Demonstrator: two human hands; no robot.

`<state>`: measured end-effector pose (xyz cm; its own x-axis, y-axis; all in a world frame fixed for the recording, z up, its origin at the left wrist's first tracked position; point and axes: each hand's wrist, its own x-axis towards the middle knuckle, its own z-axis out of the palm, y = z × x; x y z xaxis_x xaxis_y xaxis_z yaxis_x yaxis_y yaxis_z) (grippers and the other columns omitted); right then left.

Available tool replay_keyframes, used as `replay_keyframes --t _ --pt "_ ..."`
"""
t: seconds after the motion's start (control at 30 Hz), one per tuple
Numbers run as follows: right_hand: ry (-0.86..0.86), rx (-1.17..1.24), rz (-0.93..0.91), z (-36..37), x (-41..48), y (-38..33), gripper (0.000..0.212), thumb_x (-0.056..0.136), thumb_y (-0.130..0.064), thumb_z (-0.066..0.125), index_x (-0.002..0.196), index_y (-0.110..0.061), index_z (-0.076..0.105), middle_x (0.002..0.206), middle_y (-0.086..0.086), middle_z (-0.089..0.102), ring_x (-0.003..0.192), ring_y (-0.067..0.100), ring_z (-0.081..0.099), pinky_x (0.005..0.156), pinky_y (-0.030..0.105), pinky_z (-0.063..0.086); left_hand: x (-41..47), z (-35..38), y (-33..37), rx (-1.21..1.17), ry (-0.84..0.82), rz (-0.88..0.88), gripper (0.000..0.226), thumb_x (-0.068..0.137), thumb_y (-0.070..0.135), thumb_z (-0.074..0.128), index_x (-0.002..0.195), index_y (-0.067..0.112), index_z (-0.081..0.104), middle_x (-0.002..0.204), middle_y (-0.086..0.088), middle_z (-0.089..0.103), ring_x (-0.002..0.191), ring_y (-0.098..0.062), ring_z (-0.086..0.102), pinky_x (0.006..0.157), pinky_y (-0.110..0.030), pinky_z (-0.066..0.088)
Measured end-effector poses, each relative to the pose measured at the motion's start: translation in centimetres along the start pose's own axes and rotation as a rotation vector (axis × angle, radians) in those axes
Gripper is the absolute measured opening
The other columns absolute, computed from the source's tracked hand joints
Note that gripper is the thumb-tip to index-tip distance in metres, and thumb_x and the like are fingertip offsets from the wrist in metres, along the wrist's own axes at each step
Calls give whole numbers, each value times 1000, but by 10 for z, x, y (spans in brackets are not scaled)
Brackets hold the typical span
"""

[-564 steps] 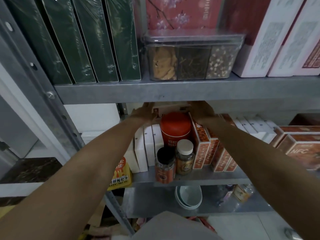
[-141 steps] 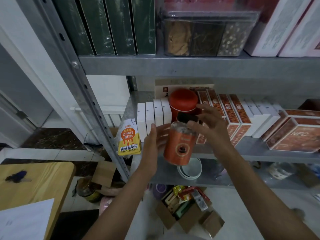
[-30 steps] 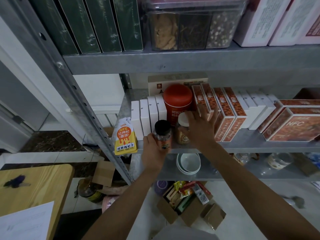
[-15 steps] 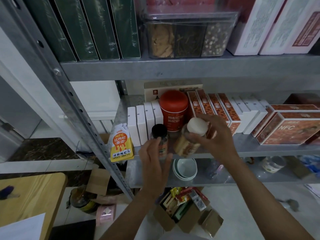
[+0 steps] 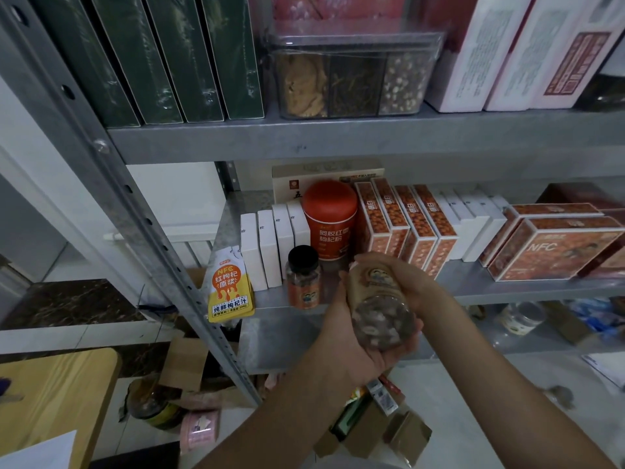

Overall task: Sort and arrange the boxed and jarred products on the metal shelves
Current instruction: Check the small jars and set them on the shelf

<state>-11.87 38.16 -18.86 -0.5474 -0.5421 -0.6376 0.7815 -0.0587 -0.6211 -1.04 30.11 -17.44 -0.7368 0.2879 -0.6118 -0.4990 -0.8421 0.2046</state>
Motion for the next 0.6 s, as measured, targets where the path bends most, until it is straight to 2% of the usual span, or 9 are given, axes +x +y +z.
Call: replay_keyframes --t 0.1,0.2,0.27,0.33,0.4,0.5,0.53,0.6 --pt "-5 34 13 1 5 5 17 71 -14 70 72 3 70 74 16 71 61 24 70 56 32 59 0 -1 -1 7 31 -8 73 91 63 47 112 -6 62 87 -23 71 59 -35 69 48 -37 58" --pt "-1 45 5 2 7 8 16 70 -13 70 71 3 70 72 16 70 59 24 69 53 32 58 3 -5 0 8 36 -28 74 93 63 45 110 -7 62 90 -24 71 61 -36 70 50 -38 58" --pt "5 66 -19 0 6 8 16 68 -14 71 72 1 69 72 16 69 60 24 68 57 32 59 4 -9 2 22 26 -35 73 92 62 47 117 -4 60 97 -24 70 68 -36 70 52 -39 59" --pt "12 42 -78 -1 2 5 14 69 -16 73 71 -2 70 73 14 68 64 23 67 69 34 59 4 -16 5 134 -8 -4 68 91 61 49 125 3 59 105 -21 69 81 -35 69 59 -40 60" --pt "110 -112 -268 -1 -3 0 6 77 -14 72 74 -9 70 78 13 68 67 23 66 74 36 56 5 -24 8 344 65 140 58 92 58 48 122 12 63 106 -13 73 89 -29 72 70 -42 60" --pt "467 -456 -641 6 -12 -5 11 81 -14 73 79 -21 65 94 8 66 81 22 65 74 35 55 9 -30 11 624 182 390 52 86 61 50 115 20 64 104 -7 74 96 -27 71 89 -52 55" --pt "512 -488 -706 9 -16 -6 12 81 -15 75 81 -23 65 99 8 65 86 23 65 78 36 55 9 -29 11 679 179 435 51 84 61 50 113 22 64 105 -7 74 97 -27 70 91 -52 54" --pt "377 -418 -695 9 -21 -9 15 79 -19 77 91 -22 67 105 8 66 90 22 66 76 34 55 10 -27 10 657 152 480 50 88 58 49 119 20 61 107 -9 73 94 -28 71 83 -48 58"
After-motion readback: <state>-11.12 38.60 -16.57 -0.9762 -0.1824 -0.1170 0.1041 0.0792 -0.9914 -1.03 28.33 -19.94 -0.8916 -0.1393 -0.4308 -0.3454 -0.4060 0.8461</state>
